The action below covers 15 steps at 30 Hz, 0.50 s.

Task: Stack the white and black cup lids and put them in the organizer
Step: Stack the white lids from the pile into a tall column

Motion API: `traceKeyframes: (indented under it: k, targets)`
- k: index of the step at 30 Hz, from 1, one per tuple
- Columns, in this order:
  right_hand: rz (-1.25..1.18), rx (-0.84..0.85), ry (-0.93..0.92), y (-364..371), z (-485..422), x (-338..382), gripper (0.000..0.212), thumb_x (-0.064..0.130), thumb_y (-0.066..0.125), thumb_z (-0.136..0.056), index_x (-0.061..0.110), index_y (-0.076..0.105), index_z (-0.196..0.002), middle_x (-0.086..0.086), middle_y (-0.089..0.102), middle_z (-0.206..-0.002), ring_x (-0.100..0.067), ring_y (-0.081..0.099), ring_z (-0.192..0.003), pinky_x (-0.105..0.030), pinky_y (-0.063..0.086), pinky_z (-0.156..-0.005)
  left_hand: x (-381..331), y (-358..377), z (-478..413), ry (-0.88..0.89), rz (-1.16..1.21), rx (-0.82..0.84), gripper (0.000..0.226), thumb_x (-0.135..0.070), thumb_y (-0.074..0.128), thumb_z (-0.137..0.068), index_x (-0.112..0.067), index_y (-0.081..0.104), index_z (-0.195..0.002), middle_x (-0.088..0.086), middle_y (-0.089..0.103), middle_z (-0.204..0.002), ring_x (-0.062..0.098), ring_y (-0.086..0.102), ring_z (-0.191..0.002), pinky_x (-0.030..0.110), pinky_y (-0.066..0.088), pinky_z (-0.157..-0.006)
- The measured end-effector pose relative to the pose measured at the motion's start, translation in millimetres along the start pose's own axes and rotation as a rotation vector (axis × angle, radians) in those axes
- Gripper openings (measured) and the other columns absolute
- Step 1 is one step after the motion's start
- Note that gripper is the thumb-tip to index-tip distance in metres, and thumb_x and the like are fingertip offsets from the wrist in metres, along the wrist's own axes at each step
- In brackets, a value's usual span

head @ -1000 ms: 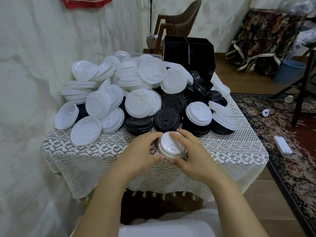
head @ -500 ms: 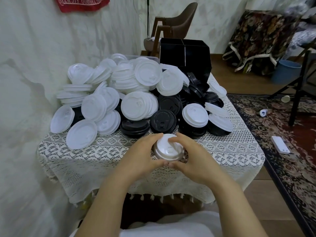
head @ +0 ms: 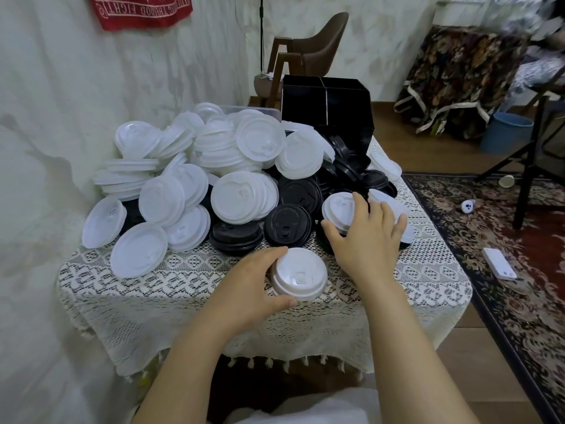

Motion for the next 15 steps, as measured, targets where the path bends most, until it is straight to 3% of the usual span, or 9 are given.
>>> traceKeyframes:
  k: [6,9,11,15]
  targets:
    - [-0.091,-0.101,-0.014,-2.8,-0.9,-2.5,0.072,0.056,0.061,-0.086,0.021,0.037,-0.144,-0.009,0.045,-0.141,-0.03,0.027,-0.14,-0.045,-0.004,-0.118,-0.1,0.2,0.0,-0.001,0.003,0.007,0.088,-0.039,0.079,-0.076,-0.034,0.03,-0.148,-0.018,0.032,-0.15,0.002,0.029,-0.136,0.022,0.022,-0.111]
    - [-0.315,-0.167,-0.1,-14.1,7.0,-0.8,0.069,0.046,0.07,-0.084,0.02,0.041,-0.141,-0.002,0.047,-0.139,-0.022,0.028,-0.132,-0.035,0.019,-0.111,-0.6,-0.1,0.3,0.002,0.001,0.011,0.088,-0.04,0.079,-0.076,-0.034,0.029,-0.148,-0.019,0.031,-0.15,0.002,0.028,-0.136,0.022,0.022,-0.111]
    - [-0.527,-0.102,-0.15,-21.8,15.1,0.2,0.065,0.036,0.073,-0.083,0.023,0.043,-0.139,0.006,0.046,-0.136,-0.011,0.029,-0.125,-0.024,0.026,-0.098,-1.0,-0.5,0.3,0.0,-0.002,0.015,0.088,-0.04,0.079,-0.076,-0.034,0.029,-0.148,-0.019,0.031,-0.15,0.002,0.028,-0.136,0.021,0.021,-0.11]
    - [-0.671,0.207,-0.253,-32.5,38.4,0.1,0.064,0.027,0.077,-0.078,0.042,0.043,-0.13,0.016,0.044,-0.127,-0.003,0.04,-0.117,-0.019,0.034,-0.093,-1.3,-1.1,-0.6,0.003,0.016,0.011,0.088,-0.037,0.081,-0.073,-0.031,0.033,-0.147,-0.018,0.038,-0.145,0.0,0.034,-0.129,0.019,0.026,-0.105]
Point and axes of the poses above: each hand's wrist, its own z-axis away from the middle knuckle, its own y-axis out of the palm, x = y × z, the point moved 4 cm from there along -z, towards the middle knuckle
